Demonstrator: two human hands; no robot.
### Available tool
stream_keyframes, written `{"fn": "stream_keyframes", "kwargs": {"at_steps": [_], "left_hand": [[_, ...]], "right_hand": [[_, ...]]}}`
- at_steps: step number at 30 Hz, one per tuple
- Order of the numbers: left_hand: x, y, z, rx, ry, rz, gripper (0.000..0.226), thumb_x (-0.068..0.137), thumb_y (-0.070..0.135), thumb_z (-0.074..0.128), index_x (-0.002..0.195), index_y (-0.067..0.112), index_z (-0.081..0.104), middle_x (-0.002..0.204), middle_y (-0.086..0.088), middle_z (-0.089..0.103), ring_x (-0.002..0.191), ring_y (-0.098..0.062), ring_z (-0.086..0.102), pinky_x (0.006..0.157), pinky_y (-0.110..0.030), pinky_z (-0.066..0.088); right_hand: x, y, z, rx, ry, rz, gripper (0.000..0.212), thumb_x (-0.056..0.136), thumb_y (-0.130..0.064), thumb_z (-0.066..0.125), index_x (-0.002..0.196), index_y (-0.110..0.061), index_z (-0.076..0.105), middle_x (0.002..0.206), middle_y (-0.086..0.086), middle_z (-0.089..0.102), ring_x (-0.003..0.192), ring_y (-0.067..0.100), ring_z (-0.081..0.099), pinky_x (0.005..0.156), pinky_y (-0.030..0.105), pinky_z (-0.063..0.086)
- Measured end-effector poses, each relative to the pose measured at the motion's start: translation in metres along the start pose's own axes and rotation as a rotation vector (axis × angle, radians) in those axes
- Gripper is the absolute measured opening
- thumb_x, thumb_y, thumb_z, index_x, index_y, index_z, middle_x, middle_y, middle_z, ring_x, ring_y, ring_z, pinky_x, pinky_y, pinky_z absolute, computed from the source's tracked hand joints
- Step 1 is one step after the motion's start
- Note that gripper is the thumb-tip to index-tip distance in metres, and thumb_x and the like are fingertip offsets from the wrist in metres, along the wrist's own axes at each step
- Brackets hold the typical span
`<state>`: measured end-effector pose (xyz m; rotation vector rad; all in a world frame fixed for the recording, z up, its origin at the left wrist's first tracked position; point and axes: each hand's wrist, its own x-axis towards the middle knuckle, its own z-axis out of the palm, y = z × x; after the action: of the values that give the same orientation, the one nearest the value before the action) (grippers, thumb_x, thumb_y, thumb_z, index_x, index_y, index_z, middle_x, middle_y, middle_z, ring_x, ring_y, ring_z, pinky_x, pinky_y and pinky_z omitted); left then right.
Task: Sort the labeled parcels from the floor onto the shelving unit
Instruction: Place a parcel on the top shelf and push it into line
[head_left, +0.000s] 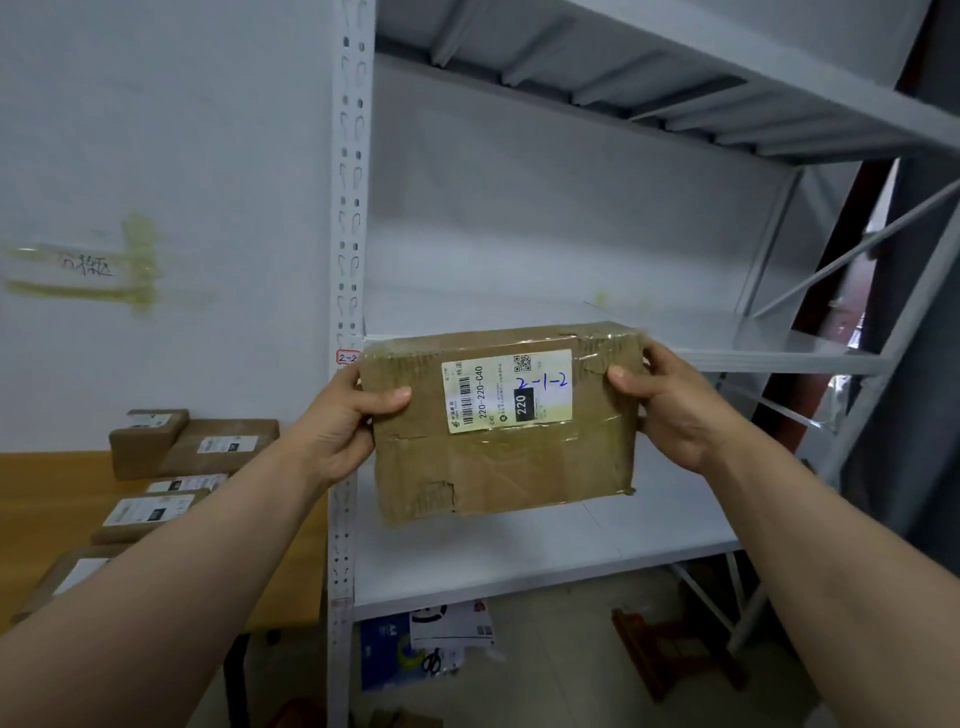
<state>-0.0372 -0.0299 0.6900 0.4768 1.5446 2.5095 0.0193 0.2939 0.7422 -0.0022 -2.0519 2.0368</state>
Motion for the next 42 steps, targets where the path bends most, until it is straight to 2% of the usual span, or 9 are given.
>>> {"fn": "stream_keyframes", "kwargs": {"at_steps": [5, 12, 16, 19, 22, 26, 30, 34, 42], "left_hand": [[0.014, -0.001, 0.008, 0.051, 0.082, -0.041, 0.058, 0.066, 0.004, 0.076, 0.122, 0.003, 0.062, 0.115, -0.017, 0.071, 0.109, -0.032, 0.067, 0.096, -0.046, 0.052], [0.028, -0.005, 0.020, 0.150, 0.144, -0.190, 0.029, 0.074, 0.024, 0.083, 0.096, 0.008, 0.072, 0.077, 0.003, 0.077, 0.057, -0.003, 0.070, 0.044, -0.012, 0.048], [0.040, 0.010, 0.033, 0.194, 0.098, -0.080, 0.027, 0.083, 0.027, 0.077, 0.101, 0.007, 0.072, 0.094, -0.006, 0.077, 0.078, -0.014, 0.074, 0.061, -0.019, 0.054], [0.052, 0.026, 0.044, 0.241, 0.022, 0.048, 0.038, 0.086, 0.020, 0.072, 0.124, 0.021, 0.064, 0.111, 0.004, 0.074, 0.103, -0.017, 0.070, 0.084, -0.030, 0.052], [0.069, 0.041, 0.059, 0.215, -0.025, 0.152, 0.073, 0.083, 0.001, 0.071, 0.137, 0.044, 0.049, 0.116, 0.013, 0.068, 0.094, -0.010, 0.071, 0.073, -0.031, 0.058], [0.092, 0.068, 0.096, 0.327, 0.042, 0.337, 0.080, 0.086, -0.004, 0.066, 0.142, 0.046, 0.040, 0.123, 0.011, 0.062, 0.107, -0.015, 0.066, 0.068, -0.021, 0.058], [0.121, 0.103, 0.154, 0.197, 0.258, 0.504, 0.065, 0.084, 0.007, 0.075, 0.135, 0.023, 0.037, 0.127, 0.002, 0.063, 0.106, -0.017, 0.068, 0.078, -0.038, 0.061], [0.142, 0.132, 0.213, 0.192, 0.308, 0.688, 0.041, 0.091, 0.017, 0.068, 0.128, 0.024, 0.052, 0.109, 0.010, 0.070, 0.088, -0.007, 0.072, 0.070, -0.031, 0.062], [0.154, 0.163, 0.287, 0.374, 0.151, 0.744, 0.097, 0.085, -0.012, 0.059, 0.152, 0.044, 0.015, 0.149, 0.005, 0.042, 0.127, -0.022, 0.052, 0.097, -0.042, 0.052]], "right_hand": [[0.004, 0.008, 0.001, -0.217, 0.096, 0.231, 0.027, 0.101, -0.031, 0.059, 0.128, -0.029, 0.057, 0.121, -0.003, 0.067, 0.111, 0.025, 0.062, 0.091, 0.061, 0.050], [0.004, 0.022, 0.004, -0.202, 0.342, 0.289, 0.016, 0.100, -0.022, 0.060, 0.108, -0.009, 0.065, 0.093, 0.010, 0.066, 0.080, 0.025, 0.060, 0.072, 0.042, 0.050], [0.019, 0.008, 0.002, -0.080, 0.434, 0.096, 0.012, 0.099, -0.020, 0.059, 0.108, -0.019, 0.067, 0.101, 0.004, 0.071, 0.078, 0.018, 0.062, 0.072, 0.034, 0.050], [0.036, -0.011, 0.004, 0.035, 0.382, -0.027, 0.035, 0.099, -0.020, 0.055, 0.123, -0.044, 0.064, 0.106, -0.011, 0.075, 0.096, 0.018, 0.069, 0.085, 0.049, 0.058], [0.058, -0.031, 0.002, 0.059, 0.284, -0.185, 0.052, 0.101, -0.015, 0.050, 0.131, -0.058, 0.051, 0.118, -0.017, 0.072, 0.110, 0.017, 0.069, 0.095, 0.055, 0.053], [0.087, -0.058, -0.013, 0.008, 0.259, -0.392, 0.071, 0.097, -0.011, 0.057, 0.144, -0.057, 0.030, 0.127, -0.017, 0.065, 0.113, 0.009, 0.065, 0.093, 0.043, 0.054], [0.120, -0.101, -0.044, 0.026, 0.294, -0.611, 0.070, 0.086, -0.014, 0.070, 0.141, -0.038, 0.033, 0.125, -0.011, 0.063, 0.101, 0.000, 0.067, 0.090, 0.032, 0.055], [0.144, -0.154, -0.075, 0.083, 0.216, -0.808, 0.083, 0.076, -0.022, 0.074, 0.140, -0.057, 0.035, 0.140, -0.015, 0.055, 0.119, 0.000, 0.060, 0.096, 0.031, 0.053], [0.153, -0.223, -0.109, 0.038, 0.328, -0.952, 0.093, 0.083, -0.019, 0.075, 0.150, -0.054, 0.020, 0.149, -0.008, 0.042, 0.128, 0.009, 0.053, 0.106, 0.039, 0.048]]}}
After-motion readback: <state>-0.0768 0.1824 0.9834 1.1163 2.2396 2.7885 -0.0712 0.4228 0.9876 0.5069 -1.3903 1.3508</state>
